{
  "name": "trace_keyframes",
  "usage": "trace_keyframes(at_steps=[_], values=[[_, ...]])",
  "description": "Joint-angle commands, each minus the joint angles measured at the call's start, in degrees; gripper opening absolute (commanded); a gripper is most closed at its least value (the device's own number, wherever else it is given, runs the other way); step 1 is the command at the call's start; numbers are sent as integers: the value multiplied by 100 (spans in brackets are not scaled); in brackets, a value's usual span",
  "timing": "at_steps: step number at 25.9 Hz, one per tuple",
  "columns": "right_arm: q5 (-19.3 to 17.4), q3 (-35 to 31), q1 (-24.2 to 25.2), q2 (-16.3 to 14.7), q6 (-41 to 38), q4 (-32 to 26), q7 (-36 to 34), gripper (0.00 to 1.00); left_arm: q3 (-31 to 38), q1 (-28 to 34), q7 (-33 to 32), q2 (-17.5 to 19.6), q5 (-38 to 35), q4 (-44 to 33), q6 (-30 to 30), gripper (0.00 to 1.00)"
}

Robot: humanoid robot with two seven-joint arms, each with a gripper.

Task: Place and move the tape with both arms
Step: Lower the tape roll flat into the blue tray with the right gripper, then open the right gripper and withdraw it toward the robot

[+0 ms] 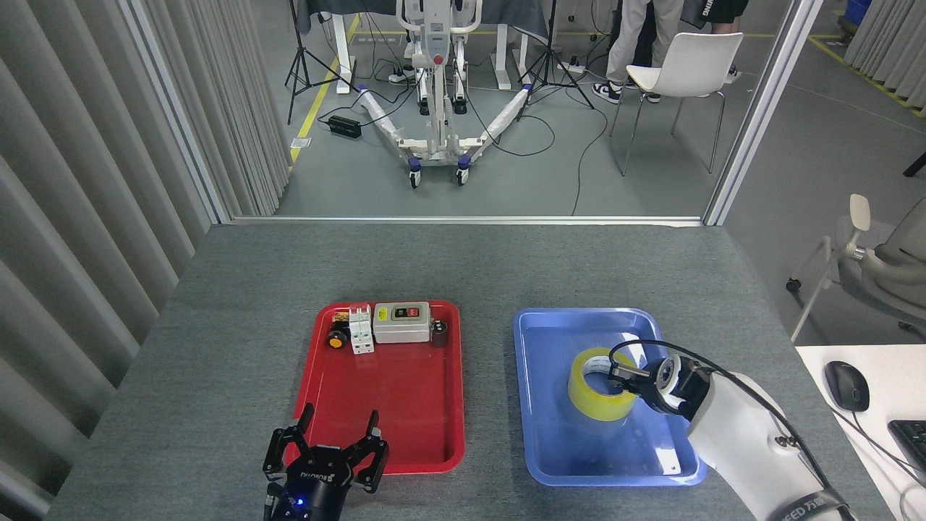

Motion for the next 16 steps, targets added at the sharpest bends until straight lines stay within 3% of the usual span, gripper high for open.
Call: trace_keyframes(at_steps=[1,9,13,16], values=[[9,0,41,1,0,2,-39,46,11,-87,5,-1,9,-3,17,100],[9,-70,94,-16,-237,-16,-180,46,354,-122,-92,8,360,-38,-106,100],[158,-88,94,-8,-386,-192,-558,54,380,-96,-92,237,1160,-170,-546,100],[290,-97,208,-104,-483,-693,-883,63,380,-87,-21,430,1248,-170,-607,100]])
